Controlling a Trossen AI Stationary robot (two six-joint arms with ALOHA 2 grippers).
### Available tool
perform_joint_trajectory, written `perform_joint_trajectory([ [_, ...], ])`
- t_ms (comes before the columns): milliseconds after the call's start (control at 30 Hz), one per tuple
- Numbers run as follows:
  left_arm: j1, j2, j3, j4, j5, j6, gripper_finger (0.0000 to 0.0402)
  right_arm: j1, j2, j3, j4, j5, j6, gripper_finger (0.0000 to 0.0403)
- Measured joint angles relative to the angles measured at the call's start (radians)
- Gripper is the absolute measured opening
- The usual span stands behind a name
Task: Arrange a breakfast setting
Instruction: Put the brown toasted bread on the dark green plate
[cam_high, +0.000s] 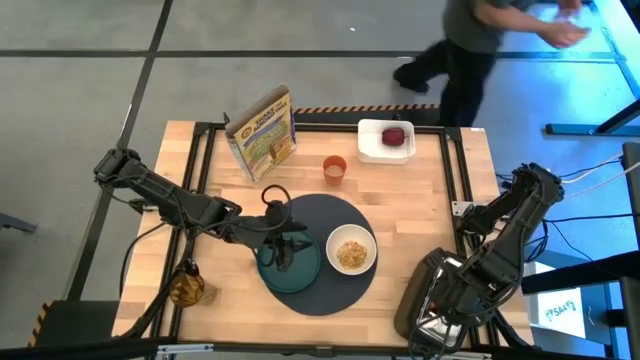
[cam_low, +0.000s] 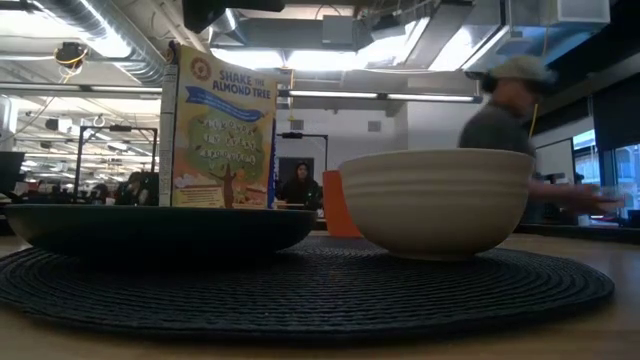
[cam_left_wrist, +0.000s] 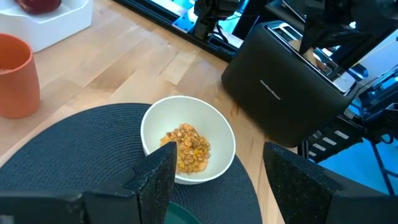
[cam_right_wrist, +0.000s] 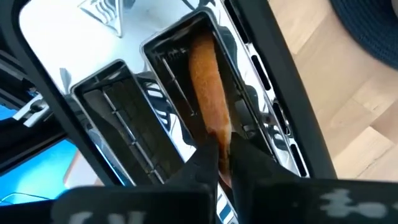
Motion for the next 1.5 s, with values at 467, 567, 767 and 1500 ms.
perform_joint_trajectory([
  [467,0.000,0.000,0.000,0.170,0.023,0.057,0.0234,0.000,-0.029,0.324,-0.182,0.092,0.002,0.0003],
  [567,0.000,0.000,0.000,0.289,0.040,0.153,0.0234,0.000,-0.030,0.410,-0.177,0.186,0.000,0.0002],
  [767,-0.011,0.000,0.001,0.488,0.067,0.358,0.0234,-0.049,-0.033,0.516,-0.087,0.410,-0.001,0.0001],
  [1500,-0.020,0.000,0.065,0.444,-0.136,0.626,0.0230,-0.614,0.073,0.505,0.397,0.099,-0.162,0.0001],
])
